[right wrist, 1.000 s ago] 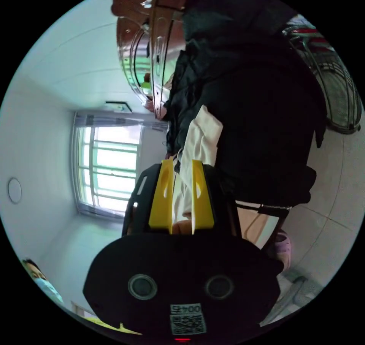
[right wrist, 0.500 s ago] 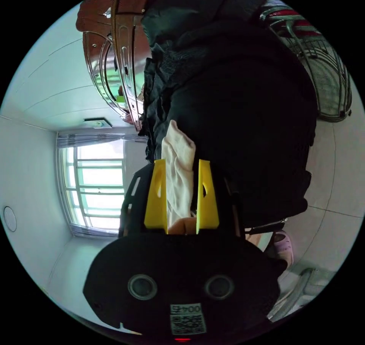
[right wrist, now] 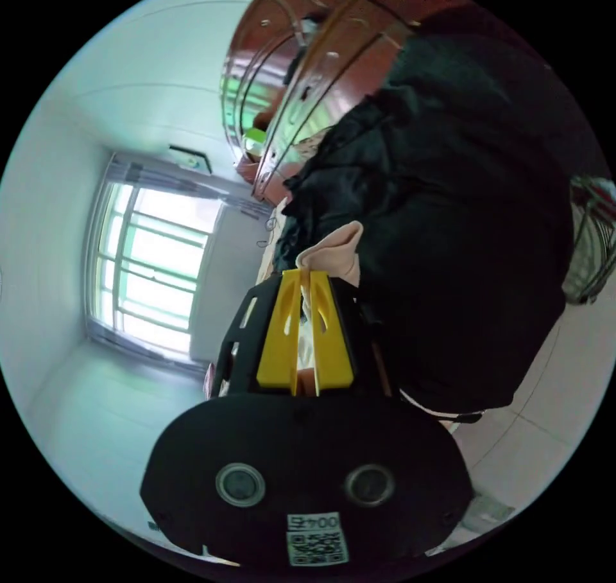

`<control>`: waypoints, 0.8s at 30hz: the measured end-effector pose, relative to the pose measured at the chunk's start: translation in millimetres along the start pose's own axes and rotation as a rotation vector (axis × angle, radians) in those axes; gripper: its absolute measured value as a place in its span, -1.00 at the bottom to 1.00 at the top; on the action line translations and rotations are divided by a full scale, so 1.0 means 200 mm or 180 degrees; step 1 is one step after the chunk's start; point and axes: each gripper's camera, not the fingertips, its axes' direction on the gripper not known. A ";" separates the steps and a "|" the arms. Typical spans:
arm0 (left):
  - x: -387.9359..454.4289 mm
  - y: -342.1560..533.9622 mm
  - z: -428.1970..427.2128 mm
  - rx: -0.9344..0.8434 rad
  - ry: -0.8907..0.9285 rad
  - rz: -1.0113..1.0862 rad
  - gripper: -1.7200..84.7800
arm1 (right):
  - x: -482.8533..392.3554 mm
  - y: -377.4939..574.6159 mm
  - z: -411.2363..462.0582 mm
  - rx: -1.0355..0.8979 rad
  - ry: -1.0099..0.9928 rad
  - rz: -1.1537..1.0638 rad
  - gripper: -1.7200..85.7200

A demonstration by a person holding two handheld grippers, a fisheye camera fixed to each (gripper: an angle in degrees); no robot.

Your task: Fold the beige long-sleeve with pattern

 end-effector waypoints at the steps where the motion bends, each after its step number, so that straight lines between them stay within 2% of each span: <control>1: 0.02 -0.01 -0.05 0.0001 -0.0006 0.0004 -0.91 | -0.08 0.01 0.02 -0.0022 -0.0009 -0.0081 -0.89; 7: 0.17 -0.04 -0.31 0.0028 -0.0010 0.0033 -0.90 | -0.86 0.30 0.23 -0.0276 -0.0074 -0.0867 -0.89; 12: 0.29 -0.05 -0.51 0.0046 0.0086 0.0004 -0.90 | -1.40 0.79 0.56 -0.0654 0.0076 -0.1512 -0.89; 19: 0.55 -0.05 -0.80 0.0078 0.0223 -0.0075 -0.90 | -1.79 1.56 1.01 -0.1048 0.0077 -0.2081 -0.89; 24: 0.79 -0.05 -0.99 0.0094 0.0260 -0.0101 -0.91 | -1.89 2.36 1.34 -0.1250 0.0262 -0.2680 -0.89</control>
